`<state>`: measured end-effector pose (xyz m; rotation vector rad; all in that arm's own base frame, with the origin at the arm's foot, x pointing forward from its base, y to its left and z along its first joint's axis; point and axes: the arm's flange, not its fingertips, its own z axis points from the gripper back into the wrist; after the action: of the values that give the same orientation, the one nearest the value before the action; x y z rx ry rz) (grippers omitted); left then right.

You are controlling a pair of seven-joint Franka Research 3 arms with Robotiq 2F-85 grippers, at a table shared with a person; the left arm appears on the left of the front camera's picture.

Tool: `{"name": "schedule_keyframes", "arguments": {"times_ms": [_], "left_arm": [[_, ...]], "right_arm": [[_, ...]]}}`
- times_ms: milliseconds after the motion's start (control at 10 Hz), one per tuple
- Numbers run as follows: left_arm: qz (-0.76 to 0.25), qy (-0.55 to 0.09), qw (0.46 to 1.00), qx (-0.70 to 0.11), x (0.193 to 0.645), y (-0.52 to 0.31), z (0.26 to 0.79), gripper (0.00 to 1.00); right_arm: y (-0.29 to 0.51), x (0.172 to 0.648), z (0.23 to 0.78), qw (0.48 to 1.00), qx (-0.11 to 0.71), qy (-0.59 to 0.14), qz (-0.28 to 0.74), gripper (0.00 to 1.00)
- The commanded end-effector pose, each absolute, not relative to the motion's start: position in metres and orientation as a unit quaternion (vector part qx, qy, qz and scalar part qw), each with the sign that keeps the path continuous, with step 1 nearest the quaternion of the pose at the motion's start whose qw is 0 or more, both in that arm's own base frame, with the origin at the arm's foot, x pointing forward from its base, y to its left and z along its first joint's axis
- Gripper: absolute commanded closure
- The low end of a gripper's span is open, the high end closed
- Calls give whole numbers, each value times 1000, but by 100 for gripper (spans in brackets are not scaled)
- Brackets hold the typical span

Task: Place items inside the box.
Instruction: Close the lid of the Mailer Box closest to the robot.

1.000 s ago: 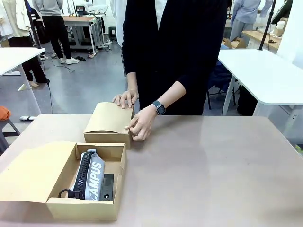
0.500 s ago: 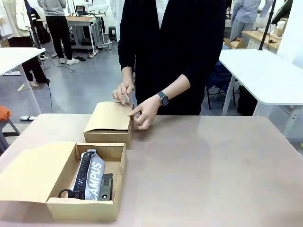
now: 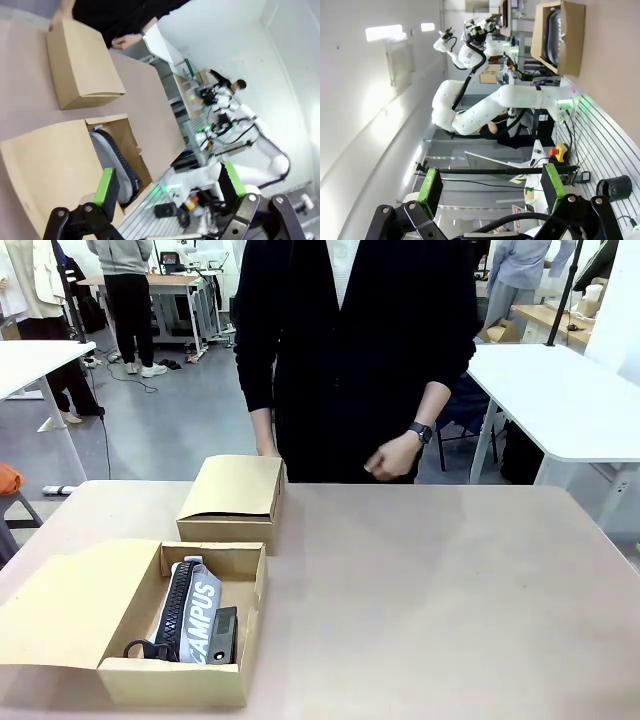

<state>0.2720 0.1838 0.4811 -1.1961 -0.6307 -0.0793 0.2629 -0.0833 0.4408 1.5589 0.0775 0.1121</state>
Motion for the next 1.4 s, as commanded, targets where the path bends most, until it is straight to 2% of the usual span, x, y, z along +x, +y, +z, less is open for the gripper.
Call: {"name": "schedule_keyframes", "arguments": {"times_ms": [0, 100, 200, 300, 400, 500, 700, 800, 1000, 1300], "left_arm": [[-209, -399, 773, -446, 303, 179, 475, 0], [-270, -490, 732, -388, 322, 185, 468, 0], [-261, -569, 715, -313, 338, 198, 459, 0], [-249, -646, 694, -197, 354, 214, 450, 0], [-204, -646, 721, -146, 375, 231, 447, 0], [-235, -465, 766, -377, 335, 196, 469, 0], [-235, -465, 766, -377, 335, 196, 469, 0], [-231, -505, 761, -335, 352, 212, 454, 0], [-368, -511, 751, -197, 376, 235, 421, 0], [-415, -414, 792, -170, 373, 246, 367, 0]], "right_arm": [[-86, 263, 442, 703, 708, 23, 57, 0], [-86, 263, 442, 703, 708, 23, 57, 0], [-86, 263, 442, 703, 708, 23, 57, 0], [-86, 263, 442, 703, 708, 23, 57, 0], [-86, 263, 442, 703, 708, 23, 57, 0], [-86, 263, 442, 703, 708, 23, 57, 0], [-86, 263, 442, 703, 708, 23, 57, 0], [-86, 263, 442, 703, 708, 23, 57, 0], [-86, 263, 442, 703, 708, 23, 57, 0], [-86, 263, 442, 703, 708, 23, 57, 0]]}}
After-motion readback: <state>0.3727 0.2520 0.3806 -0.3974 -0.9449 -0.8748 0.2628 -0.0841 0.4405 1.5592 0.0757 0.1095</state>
